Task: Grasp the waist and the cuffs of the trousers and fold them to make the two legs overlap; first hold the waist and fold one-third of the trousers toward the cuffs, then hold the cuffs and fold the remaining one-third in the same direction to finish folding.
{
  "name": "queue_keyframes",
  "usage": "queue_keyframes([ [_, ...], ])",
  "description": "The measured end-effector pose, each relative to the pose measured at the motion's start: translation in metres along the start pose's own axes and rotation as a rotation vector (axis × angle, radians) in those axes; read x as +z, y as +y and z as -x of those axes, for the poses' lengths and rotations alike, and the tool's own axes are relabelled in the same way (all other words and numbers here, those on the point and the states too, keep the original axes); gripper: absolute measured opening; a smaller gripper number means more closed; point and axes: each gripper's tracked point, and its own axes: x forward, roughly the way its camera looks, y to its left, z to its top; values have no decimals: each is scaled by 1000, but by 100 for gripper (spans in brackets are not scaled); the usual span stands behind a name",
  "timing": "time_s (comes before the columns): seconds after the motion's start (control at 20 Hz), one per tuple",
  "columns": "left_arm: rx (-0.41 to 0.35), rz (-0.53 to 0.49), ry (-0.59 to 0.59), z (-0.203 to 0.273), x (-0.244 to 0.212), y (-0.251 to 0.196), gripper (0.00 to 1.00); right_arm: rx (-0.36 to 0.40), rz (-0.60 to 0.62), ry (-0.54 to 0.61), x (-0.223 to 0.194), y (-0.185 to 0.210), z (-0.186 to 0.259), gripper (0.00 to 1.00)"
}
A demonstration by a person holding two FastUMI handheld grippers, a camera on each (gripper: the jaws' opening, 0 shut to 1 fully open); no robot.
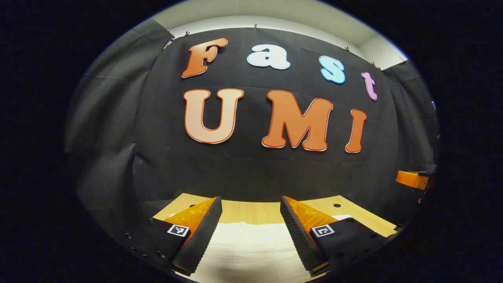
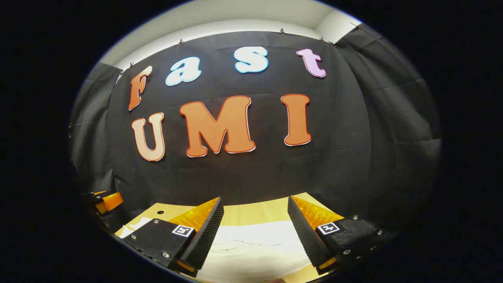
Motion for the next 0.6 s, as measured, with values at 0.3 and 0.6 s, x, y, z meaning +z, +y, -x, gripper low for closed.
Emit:
queue_keyframes([
  [0.3,-28,4,-23,10,16,45,97,3,9,37,-19,43,11,99],
  [0.6,73,-15,-42,13,23,74,95,-11,41,50,-18,27,13,98],
])
